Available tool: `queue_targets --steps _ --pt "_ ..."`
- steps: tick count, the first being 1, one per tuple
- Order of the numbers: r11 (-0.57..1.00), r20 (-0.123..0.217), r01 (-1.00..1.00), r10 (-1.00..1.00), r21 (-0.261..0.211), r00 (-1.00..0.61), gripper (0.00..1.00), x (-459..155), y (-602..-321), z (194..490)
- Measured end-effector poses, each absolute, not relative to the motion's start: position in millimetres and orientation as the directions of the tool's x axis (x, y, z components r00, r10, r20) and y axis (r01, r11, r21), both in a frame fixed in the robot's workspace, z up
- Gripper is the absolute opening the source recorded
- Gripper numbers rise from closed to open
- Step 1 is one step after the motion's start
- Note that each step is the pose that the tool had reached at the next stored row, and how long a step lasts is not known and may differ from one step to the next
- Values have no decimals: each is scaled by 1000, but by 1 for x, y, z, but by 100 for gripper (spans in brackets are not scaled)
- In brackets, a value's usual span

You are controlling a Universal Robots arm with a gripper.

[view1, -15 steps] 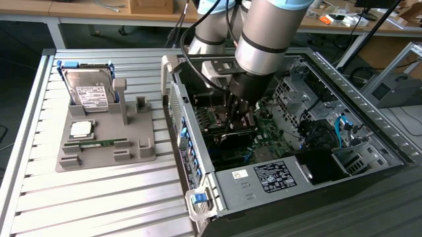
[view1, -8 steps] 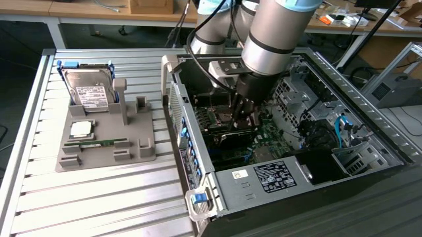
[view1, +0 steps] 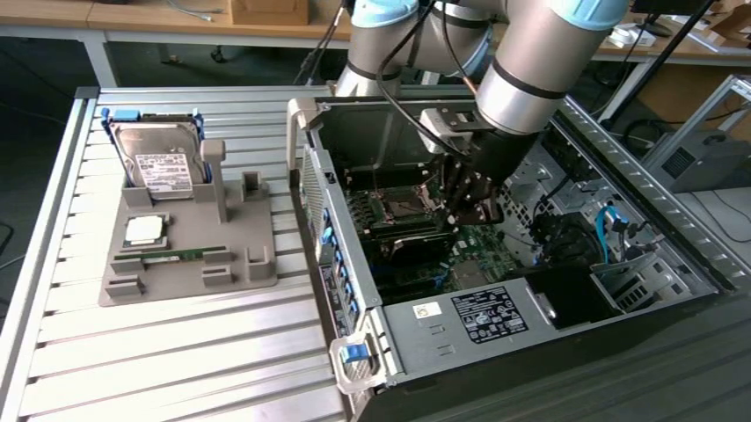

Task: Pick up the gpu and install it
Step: 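Press down on the gpu until it lock into place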

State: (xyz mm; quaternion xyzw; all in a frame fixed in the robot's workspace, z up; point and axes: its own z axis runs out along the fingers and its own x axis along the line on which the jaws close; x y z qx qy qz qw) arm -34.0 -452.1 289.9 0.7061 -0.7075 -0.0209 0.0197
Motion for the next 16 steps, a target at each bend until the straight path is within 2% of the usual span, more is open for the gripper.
queue_targets --steps 16 --pt "2 -2 -999 -1000 51 -2 11 -101 -450 277"
